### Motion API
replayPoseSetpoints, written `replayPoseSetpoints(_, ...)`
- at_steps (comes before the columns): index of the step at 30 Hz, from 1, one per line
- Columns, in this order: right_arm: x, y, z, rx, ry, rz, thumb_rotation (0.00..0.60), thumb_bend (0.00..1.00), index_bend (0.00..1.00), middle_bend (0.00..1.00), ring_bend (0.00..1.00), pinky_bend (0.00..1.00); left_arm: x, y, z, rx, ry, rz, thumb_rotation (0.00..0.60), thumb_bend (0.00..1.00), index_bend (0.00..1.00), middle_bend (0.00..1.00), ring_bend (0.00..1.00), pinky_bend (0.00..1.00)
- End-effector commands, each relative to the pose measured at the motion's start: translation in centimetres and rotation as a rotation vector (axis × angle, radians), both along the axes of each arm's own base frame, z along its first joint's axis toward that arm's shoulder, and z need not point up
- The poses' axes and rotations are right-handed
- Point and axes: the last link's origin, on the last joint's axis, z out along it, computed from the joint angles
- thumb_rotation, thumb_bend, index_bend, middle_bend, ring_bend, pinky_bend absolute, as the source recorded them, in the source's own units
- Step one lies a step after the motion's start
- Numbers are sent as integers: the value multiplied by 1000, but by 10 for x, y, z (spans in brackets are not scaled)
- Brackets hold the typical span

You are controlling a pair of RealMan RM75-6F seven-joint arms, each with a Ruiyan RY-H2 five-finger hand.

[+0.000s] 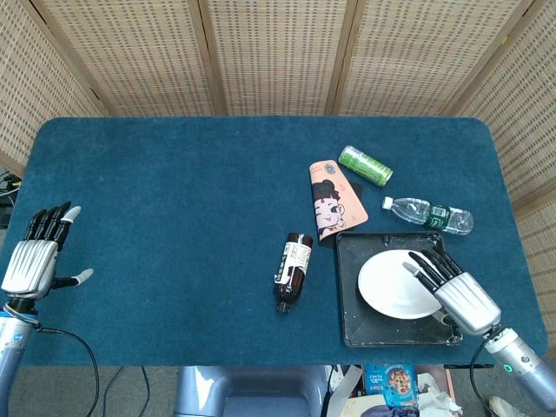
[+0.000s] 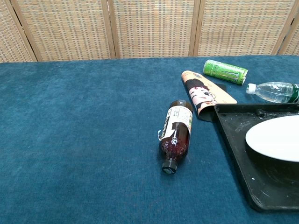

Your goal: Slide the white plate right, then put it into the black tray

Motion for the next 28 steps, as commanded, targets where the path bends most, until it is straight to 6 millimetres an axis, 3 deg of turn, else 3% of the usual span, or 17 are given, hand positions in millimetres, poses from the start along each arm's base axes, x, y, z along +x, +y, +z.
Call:
replayPoseSetpoints(1, -2, 22, 15, 4, 73, -71, 600, 0, 0, 0, 0, 0, 0, -1, 1, 3, 1, -1, 600, 0, 0, 0, 0, 0)
replayPoseSetpoints(9, 2, 45, 35, -37, 136, -159, 600, 0, 0, 0, 0, 0, 0, -8, 7, 23, 7, -4, 600, 0, 0, 0, 0, 0)
replayPoseSetpoints(13, 1, 45, 40, -89, 122, -208, 600, 0, 0, 0, 0, 0, 0, -14, 10, 28, 7, -14, 600, 0, 0, 0, 0, 0)
replayPoseSetpoints(19, 8, 37, 41, -267, -42, -256, 600, 0, 0, 0, 0, 0, 0, -29, 12, 45, 19, -20, 600, 0, 0, 0, 0, 0)
replayPoseSetpoints(28, 18, 37, 30, -387, -216, -276, 600, 0, 0, 0, 0, 0, -4, -44, 10, 62, 70, 11, 600, 0, 0, 0, 0, 0)
